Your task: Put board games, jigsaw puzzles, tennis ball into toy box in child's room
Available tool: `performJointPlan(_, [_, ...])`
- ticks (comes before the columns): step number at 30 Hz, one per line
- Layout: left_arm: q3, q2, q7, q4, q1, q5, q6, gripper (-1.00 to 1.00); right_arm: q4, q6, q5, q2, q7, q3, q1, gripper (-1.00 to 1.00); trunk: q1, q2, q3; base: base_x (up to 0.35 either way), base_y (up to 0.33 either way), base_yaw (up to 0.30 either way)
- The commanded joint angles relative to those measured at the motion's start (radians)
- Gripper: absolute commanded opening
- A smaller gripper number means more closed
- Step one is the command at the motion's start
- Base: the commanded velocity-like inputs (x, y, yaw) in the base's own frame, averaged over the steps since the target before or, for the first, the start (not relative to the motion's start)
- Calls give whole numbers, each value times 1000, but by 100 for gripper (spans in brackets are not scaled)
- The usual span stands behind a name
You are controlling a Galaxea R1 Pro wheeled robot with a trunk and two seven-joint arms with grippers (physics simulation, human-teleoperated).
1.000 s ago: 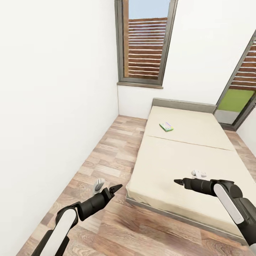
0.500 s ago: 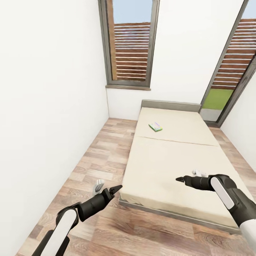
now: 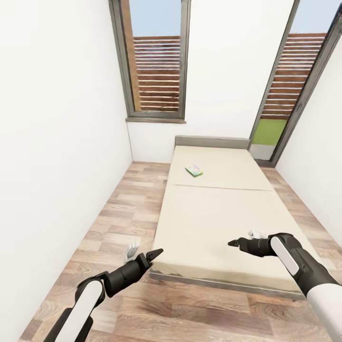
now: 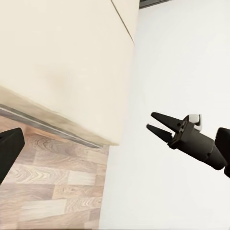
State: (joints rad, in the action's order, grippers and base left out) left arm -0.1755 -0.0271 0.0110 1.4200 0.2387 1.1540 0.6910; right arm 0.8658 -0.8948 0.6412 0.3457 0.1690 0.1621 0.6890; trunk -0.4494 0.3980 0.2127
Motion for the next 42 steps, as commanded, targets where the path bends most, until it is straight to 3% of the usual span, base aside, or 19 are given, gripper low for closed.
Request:
performJointPlan(1, [0, -1, 1, 0, 1, 1, 2, 100, -5, -2, -10, -1, 9, 7, 3, 100, -1, 2, 1, 0, 0, -207])
performJointPlan(16, [1, -2, 3, -3, 1, 6, 3, 100, -13, 7, -11, -5, 12, 26, 6, 100, -1, 2, -14, 0, 0, -161])
performJointPlan(24, [1, -3, 3, -4, 1, 8, 4, 100, -12, 54, -11, -7, 13, 35, 1, 100, -1, 2, -16, 0, 0, -42])
performJointPlan(42, [1, -4, 3, -4, 2, 10, 4, 100, -10, 107, -10, -10, 15, 108, -2, 100, -1, 2, -18, 0, 0, -11])
